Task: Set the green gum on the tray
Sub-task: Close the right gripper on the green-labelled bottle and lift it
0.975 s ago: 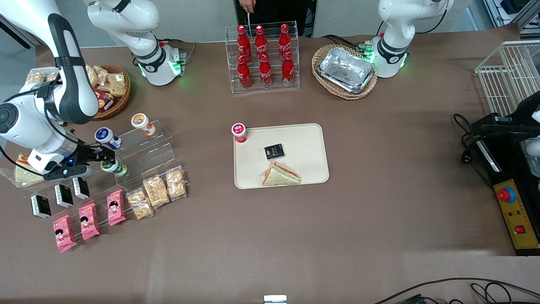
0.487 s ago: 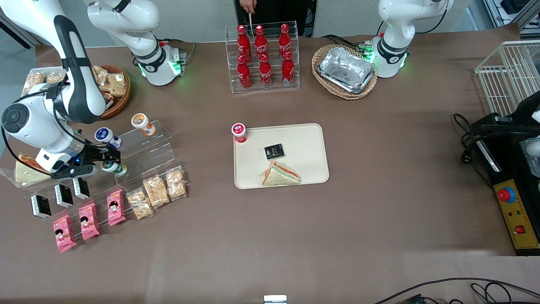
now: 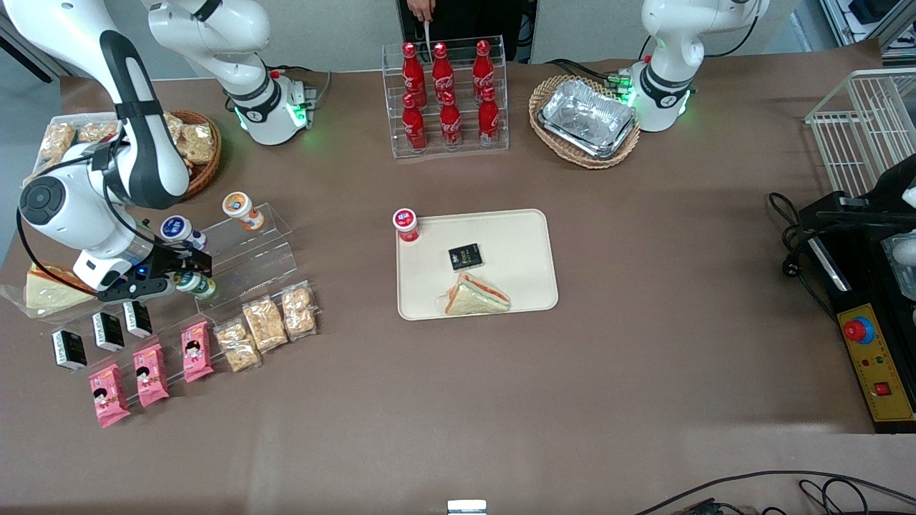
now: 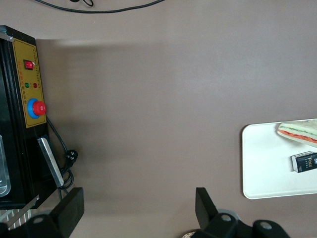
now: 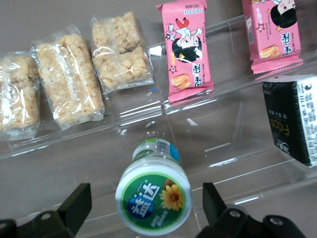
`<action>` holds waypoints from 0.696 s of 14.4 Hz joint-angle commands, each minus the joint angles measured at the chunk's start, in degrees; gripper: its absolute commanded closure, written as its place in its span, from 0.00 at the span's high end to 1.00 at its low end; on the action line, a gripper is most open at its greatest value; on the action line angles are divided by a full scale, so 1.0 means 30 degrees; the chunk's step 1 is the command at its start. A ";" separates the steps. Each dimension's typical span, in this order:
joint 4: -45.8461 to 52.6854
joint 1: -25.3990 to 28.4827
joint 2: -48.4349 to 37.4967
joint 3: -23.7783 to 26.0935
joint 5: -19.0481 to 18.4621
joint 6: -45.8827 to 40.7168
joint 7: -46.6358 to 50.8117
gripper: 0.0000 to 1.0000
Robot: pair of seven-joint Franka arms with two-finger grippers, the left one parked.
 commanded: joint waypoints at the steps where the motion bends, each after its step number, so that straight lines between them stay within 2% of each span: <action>1: -0.0233 -0.0004 0.0199 -0.0015 -0.0528 0.0855 0.0177 0.84; 3: -0.0291 -0.0121 0.0257 -0.0015 -0.0910 0.1031 0.0059 0.04; 4: -0.0292 -0.0180 0.0287 -0.0015 -0.0911 0.1177 0.0030 0.00; 10: -0.0117 -0.0268 -0.0090 -0.0015 -0.0911 0.0917 -0.0700 0.00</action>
